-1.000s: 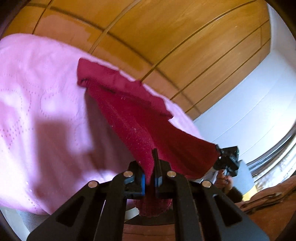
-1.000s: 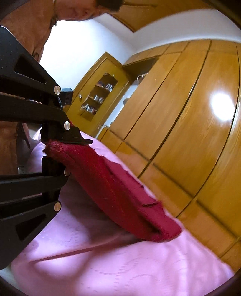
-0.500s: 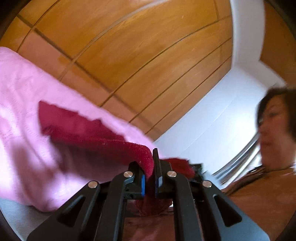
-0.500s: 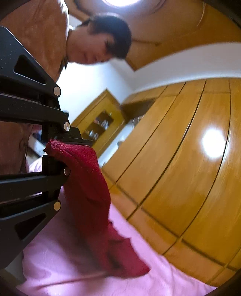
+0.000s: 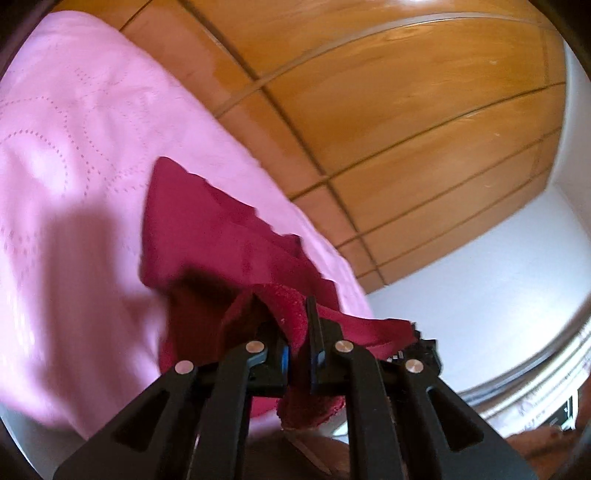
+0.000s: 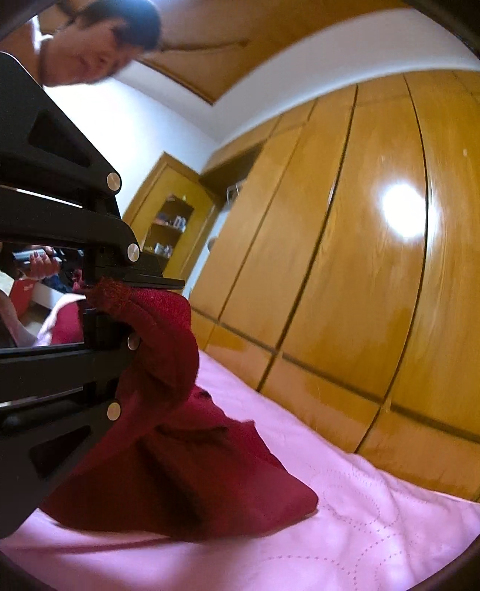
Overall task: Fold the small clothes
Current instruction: 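Lift the shirt with both tools and fold it over onto itself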
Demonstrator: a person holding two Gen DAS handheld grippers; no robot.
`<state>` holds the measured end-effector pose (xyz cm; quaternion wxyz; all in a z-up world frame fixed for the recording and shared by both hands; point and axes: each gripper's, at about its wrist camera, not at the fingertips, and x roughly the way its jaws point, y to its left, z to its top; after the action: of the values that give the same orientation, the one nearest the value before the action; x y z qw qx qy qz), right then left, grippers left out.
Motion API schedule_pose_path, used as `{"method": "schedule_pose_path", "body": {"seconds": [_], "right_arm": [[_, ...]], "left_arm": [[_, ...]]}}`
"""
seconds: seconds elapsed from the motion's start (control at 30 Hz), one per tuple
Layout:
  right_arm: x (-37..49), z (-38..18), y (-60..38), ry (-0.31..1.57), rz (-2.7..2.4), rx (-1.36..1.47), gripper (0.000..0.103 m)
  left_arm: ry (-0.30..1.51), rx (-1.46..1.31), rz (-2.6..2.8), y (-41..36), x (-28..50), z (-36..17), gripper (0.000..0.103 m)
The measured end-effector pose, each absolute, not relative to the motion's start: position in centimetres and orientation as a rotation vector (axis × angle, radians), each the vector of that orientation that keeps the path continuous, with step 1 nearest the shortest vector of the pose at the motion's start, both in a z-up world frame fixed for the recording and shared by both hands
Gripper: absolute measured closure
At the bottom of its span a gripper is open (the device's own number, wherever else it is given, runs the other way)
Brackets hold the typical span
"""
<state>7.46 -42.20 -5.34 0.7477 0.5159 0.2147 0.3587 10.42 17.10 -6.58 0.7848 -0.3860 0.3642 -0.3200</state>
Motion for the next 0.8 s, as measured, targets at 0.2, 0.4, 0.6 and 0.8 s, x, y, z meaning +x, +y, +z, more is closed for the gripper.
{"method": "schedule_pose_path", "body": {"seconds": [0.2, 0.4, 0.6, 0.8], "right_arm": [[13.4, -8.7, -42.3, 0.566, 0.668, 1.252, 0.097], [16.7, -13.8, -43.0, 0.649, 0.522, 1.352, 0.096], [17.4, -14.1, -42.8, 0.671, 0.456, 1.313, 0.078], [16.4, -8.9, -42.8, 0.622, 0.421, 1.063, 0.04]], "left_arm": [[0.844, -0.793, -0.608, 15.8, 16.1, -8.6, 0.096], [0.913, -0.779, -0.533, 14.6, 19.4, -10.8, 0.096], [0.935, -0.744, -0.497, 13.4, 21.5, -11.1, 0.065], [0.826, -0.702, -0.382, 14.3, 21.4, -8.5, 0.033]]}}
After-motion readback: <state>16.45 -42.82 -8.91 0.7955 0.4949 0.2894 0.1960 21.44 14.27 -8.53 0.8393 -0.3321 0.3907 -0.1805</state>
